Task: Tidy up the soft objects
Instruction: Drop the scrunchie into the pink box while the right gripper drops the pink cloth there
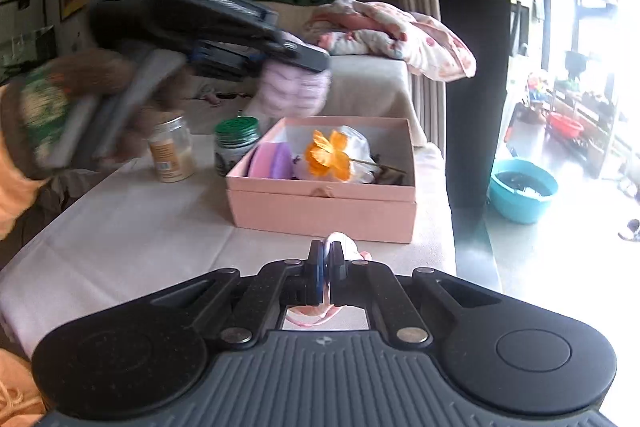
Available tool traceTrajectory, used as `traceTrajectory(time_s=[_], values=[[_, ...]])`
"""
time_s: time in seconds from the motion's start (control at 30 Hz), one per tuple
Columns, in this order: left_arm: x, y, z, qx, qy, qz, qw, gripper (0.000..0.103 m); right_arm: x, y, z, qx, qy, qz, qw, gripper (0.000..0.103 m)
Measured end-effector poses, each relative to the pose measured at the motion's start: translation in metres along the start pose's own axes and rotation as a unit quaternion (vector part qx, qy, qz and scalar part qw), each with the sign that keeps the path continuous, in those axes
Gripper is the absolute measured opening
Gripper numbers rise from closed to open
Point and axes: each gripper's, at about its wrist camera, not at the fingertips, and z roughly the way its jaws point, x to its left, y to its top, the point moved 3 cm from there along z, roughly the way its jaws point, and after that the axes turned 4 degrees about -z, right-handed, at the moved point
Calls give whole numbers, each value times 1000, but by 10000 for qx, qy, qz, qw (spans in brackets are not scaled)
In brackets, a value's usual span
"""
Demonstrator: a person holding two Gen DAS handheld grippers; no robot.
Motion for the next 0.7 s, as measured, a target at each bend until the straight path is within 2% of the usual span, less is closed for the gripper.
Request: traceTrajectory(time_s=[0.07, 0.13, 0.17, 0.23, 0.3, 0.4, 0.47, 0.53, 0.6, 0.7], values=[[22, -7, 35, 530, 561, -58, 9970, 25, -4, 3, 9, 17, -19, 61, 10000, 3], [40, -15, 53, 706, 886, -56, 9935, 25, -9, 9, 18, 13, -38, 73, 10000, 3], [45, -16, 57, 735, 925, -32, 9930, 21, -12, 15, 23, -28, -64, 50, 10000, 3], [44, -15, 52, 673, 855, 186, 9939, 24, -16, 30, 32, -156, -131, 3, 9998, 3], [36, -18, 43, 671, 789, 649, 9925, 25, -24, 53, 42, -330, -152, 64, 9993, 3], [19, -31, 31, 624, 885, 1433, 9837, 25, -35, 96, 63, -585, -41, 284, 9979, 3], [12, -40, 26, 586, 932, 1735, 9787, 26, -38, 126, 82, -667, 123, 464, 9966, 3], [7, -44, 28, 545, 1031, 2068, 9714, 28, -37, 151, 106, -539, 374, 583, 9961, 3], [6, -43, 35, 561, 1152, 2346, 9636, 30, -34, 166, 137, -139, 702, 743, 9947, 3], [15, -36, 39, 555, 1200, 2380, 9622, 30, -21, 165, 170, 421, 973, 731, 9917, 3]])
